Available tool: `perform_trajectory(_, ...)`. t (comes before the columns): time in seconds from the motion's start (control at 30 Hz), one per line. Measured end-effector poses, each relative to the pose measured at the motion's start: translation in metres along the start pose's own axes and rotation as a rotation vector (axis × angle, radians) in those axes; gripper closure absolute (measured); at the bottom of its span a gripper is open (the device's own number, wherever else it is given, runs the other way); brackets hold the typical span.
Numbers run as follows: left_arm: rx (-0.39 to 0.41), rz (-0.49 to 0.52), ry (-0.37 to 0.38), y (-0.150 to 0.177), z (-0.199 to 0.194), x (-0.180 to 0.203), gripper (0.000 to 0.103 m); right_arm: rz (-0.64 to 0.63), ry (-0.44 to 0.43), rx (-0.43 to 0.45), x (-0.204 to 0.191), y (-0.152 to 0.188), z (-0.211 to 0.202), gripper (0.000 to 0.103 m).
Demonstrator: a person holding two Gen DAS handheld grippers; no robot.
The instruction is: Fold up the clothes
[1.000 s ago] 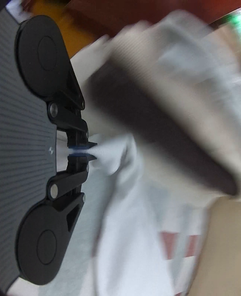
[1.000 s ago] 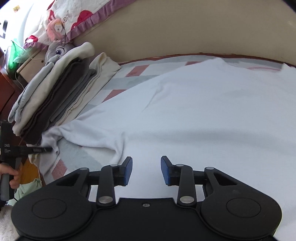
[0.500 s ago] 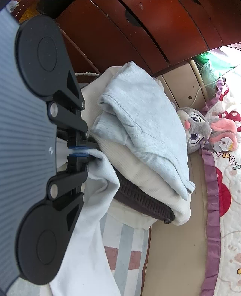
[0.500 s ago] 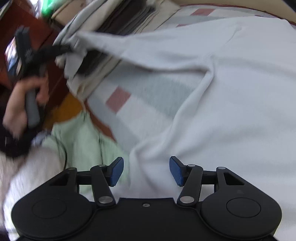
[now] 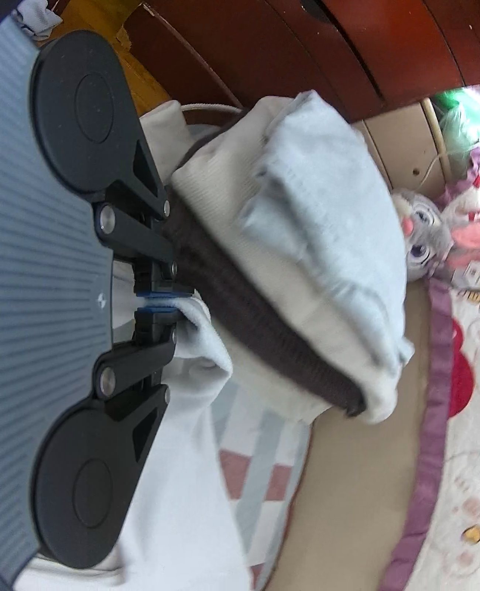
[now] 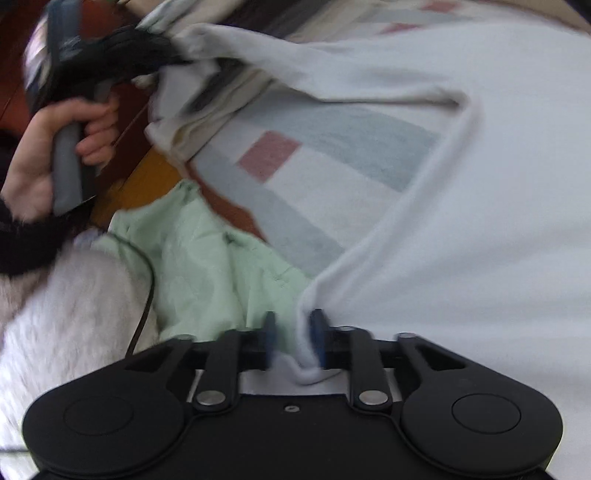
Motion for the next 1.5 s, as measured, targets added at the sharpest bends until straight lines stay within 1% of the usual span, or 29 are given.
perform_trajectory(0.03,0.024,0.021,-0.017,-0.002,-0.004,0.003,0.099,-0.005,-0.017,0.004,0.0,0.0,-0.005,0.064)
perform_trajectory(0.13,0.119,0.078,-0.052,-0.012,-0.026,0.013,0.099,-0.009,-0.084,0.08,0.003,-0.004,-0.032,0.063)
perform_trajectory(0.2,0.169,0.113,-0.053,-0.022,-0.046,0.025,0.099,0.011,-0.085,0.137,0.018,-0.009,-0.056,0.063)
perform_trajectory(0.27,0.246,0.168,0.043,-0.037,-0.081,0.057,0.099,0.068,-0.035,0.16,0.046,-0.01,-0.075,0.047)
perform_trajectory(0.3,0.284,0.195,0.091,-0.045,-0.099,0.072,0.099,0.118,-0.004,0.163,0.065,-0.01,-0.083,0.043)
perform_trajectory(0.33,0.322,0.224,0.139,-0.051,-0.117,0.088,0.099,0.167,0.026,0.165,0.084,-0.009,-0.092,0.043)
perform_trajectory(0.4,0.39,0.313,0.242,-0.061,-0.147,0.132,0.098,0.28,0.03,0.196,0.124,-0.003,-0.111,0.043)
perform_trajectory(0.47,0.41,0.395,0.386,-0.064,-0.171,0.185,0.098,0.347,0.049,0.239,0.152,0.002,-0.131,0.043)
perform_trajectory(0.53,0.371,0.433,0.558,-0.06,-0.189,0.237,0.098,0.377,0.08,0.29,0.172,0.009,-0.153,0.043)
perform_trajectory(0.57,0.337,0.452,0.627,-0.054,-0.191,0.261,0.097,0.384,0.093,0.315,0.179,0.013,-0.163,0.043)
perform_trajectory(0.6,0.302,0.471,0.689,-0.047,-0.193,0.284,0.094,0.39,0.104,0.333,0.185,0.018,-0.17,0.043)
perform_trajectory(0.63,0.253,0.487,0.704,-0.037,-0.188,0.303,0.09,0.399,0.126,0.344,0.19,0.023,-0.176,0.043)
perform_trajectory(0.67,0.204,0.503,0.715,-0.026,-0.182,0.322,0.071,0.41,0.15,0.346,0.196,0.029,-0.18,0.043)
perform_trajectory(0.7,0.16,0.518,0.699,-0.015,-0.173,0.333,0.05,0.422,0.175,0.347,0.202,0.036,-0.183,0.043)
perform_trajectory(0.73,0.127,0.534,0.688,-0.002,-0.164,0.34,0.046,0.434,0.196,0.341,0.205,0.043,-0.182,0.043)
perform_trajectory(0.8,0.093,0.576,0.69,0.018,-0.147,0.338,0.046,0.456,0.235,0.326,0.211,0.056,-0.183,0.043)
perform_trajectory(0.87,0.063,0.598,0.683,0.034,-0.126,0.324,0.045,0.479,0.275,0.317,0.217,0.069,-0.186,0.043)
perform_trajectory(0.9,0.044,0.595,0.671,0.036,-0.114,0.311,0.045,0.49,0.294,0.317,0.219,0.075,-0.189,0.043)
perform_trajectory(0.97,-0.022,0.572,0.613,0.037,-0.083,0.289,0.045,0.513,0.32,0.335,0.224,0.081,-0.198,0.043)
perform_trajectory(1.0,-0.057,0.547,0.582,0.034,-0.067,0.282,0.045,0.518,0.334,0.345,0.226,0.082,-0.203,0.043)
perform_trajectory(1.07,-0.145,0.442,0.542,0.024,-0.037,0.262,0.045,0.503,0.366,0.363,0.225,0.077,-0.211,0.043)
perform_trajectory(1.1,-0.186,0.39,0.526,0.019,-0.022,0.253,0.048,0.48,0.384,0.371,0.222,0.071,-0.214,0.043)
perform_trajectory(1.17,-0.241,0.299,0.583,0.012,-0.007,0.241,0.049,0.433,0.421,0.388,0.215,0.059,-0.221,0.043)
perform_trajectory(1.23,-0.245,0.285,0.625,0.009,-0.001,0.236,0.059,0.301,0.456,0.377,0.2,0.043,-0.223,0.053)
perform_trajectory(1.27,-0.249,0.289,0.636,0.01,0.001,0.237,0.065,0.231,0.473,0.37,0.192,0.034,-0.224,0.056)
perform_trajectory(1.33,-0.281,0.293,0.666,0.016,0.008,0.24,0.075,0.072,0.512,0.302,0.172,0.015,-0.21,0.064)
perform_trajectory(1.37,-0.295,0.297,0.68,0.02,0.011,0.242,0.08,-0.009,0.541,0.261,0.163,0.006,-0.2,0.065)
perform_trajectory(1.47,-0.284,0.357,0.679,0.031,0.016,0.249,0.081,-0.174,0.646,0.141,0.154,-0.014,-0.17,0.063)
perform_trajectory(1.5,-0.265,0.392,0.675,0.035,0.017,0.253,0.081,-0.211,0.688,0.101,0.155,-0.019,-0.16,0.054)
Point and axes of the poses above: each gripper's, at about its wrist camera, not at the fingertips, and z roughly the way its jaws point, x to its right, y to its underside, the point moved 10 cm from there along z, roughly the way its jaws point, and after that the axes turned 11 degrees about -x, right-handed, at the moved point
